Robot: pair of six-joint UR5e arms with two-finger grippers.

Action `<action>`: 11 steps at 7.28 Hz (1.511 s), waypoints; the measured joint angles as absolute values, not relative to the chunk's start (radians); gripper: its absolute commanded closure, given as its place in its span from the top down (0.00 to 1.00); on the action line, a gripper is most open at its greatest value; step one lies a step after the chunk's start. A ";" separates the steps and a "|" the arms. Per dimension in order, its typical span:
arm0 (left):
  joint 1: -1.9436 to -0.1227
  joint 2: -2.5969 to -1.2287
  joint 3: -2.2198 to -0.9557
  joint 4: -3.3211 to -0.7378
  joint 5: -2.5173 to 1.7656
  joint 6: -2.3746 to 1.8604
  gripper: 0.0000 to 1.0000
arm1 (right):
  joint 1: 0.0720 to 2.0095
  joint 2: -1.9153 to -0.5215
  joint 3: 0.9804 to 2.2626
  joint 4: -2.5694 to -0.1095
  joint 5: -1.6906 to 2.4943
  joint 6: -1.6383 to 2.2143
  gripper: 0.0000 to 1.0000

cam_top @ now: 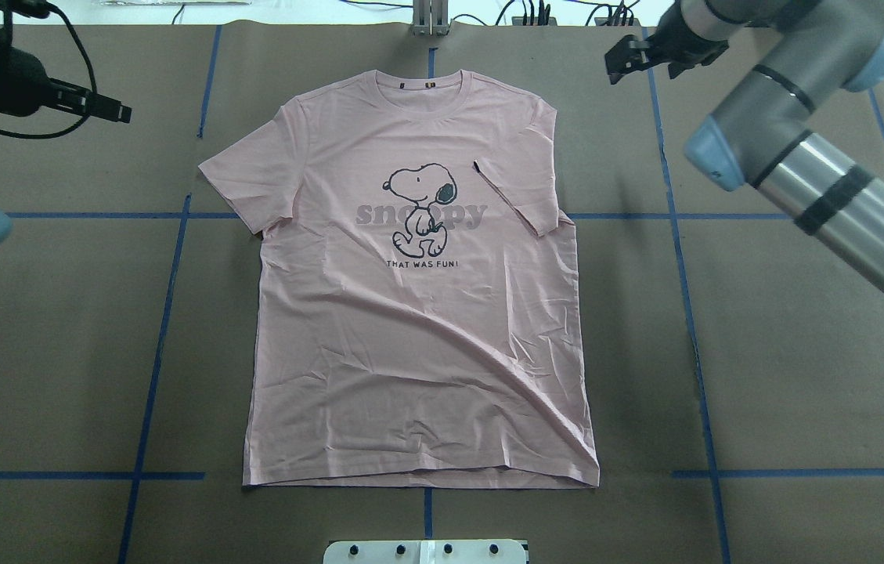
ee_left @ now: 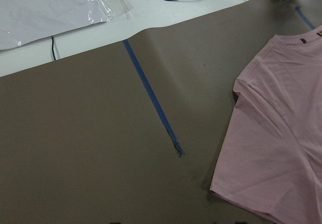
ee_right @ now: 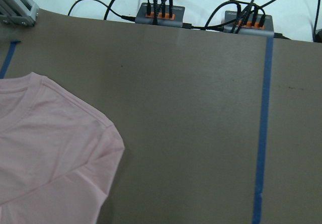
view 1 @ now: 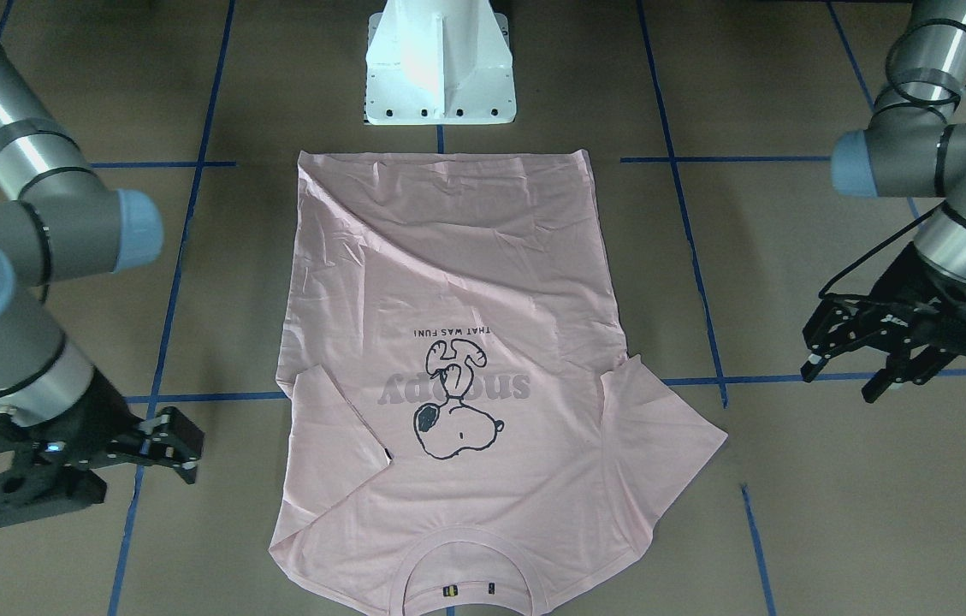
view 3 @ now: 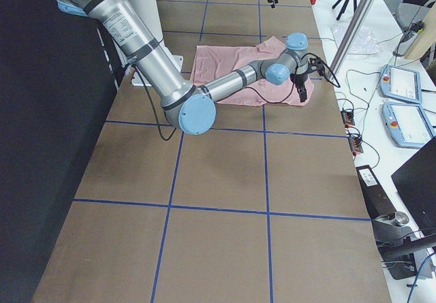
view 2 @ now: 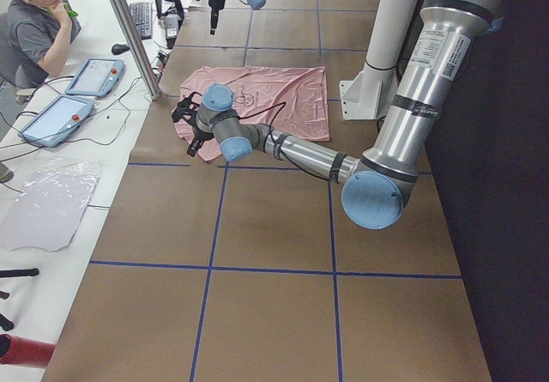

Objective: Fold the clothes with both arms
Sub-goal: 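Fold the sleeve inward with the right gripper, then lift away, then fold the sleeve nearest the left gripper inward onto the shirt body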

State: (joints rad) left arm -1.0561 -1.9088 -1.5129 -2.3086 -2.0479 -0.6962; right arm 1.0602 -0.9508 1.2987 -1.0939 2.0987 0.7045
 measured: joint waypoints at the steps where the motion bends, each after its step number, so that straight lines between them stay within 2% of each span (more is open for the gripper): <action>1: -0.991 -1.928 -1.493 -2.309 -1.965 -0.789 0.67 | 1.095 -1.015 1.303 -1.012 2.147 0.675 1.00; 4: -0.863 -2.006 -1.340 -2.376 -1.771 -0.948 0.62 | 1.116 -1.061 1.307 -0.950 2.177 0.666 1.00; 6: -0.843 -2.033 -1.246 -2.435 -1.732 -0.966 0.60 | 1.117 -1.064 1.310 -0.947 2.176 0.667 1.00; 9: -0.837 -2.066 -1.175 -2.462 -1.715 -0.968 0.50 | 1.117 -1.067 1.311 -0.946 2.174 0.668 1.00; 10: -0.834 -2.070 -1.166 -2.468 -1.715 -0.968 0.41 | 1.117 -1.068 1.311 -0.947 2.174 0.668 1.00; 11: -0.829 -2.071 -1.163 -2.470 -1.715 -0.968 0.27 | 1.118 -1.069 1.310 -0.947 2.174 0.668 1.00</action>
State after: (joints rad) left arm -0.8288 -2.0708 -1.1632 -2.4704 -1.7149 -0.9677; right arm 1.1176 -1.0685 1.3102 -0.9475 2.1736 0.6683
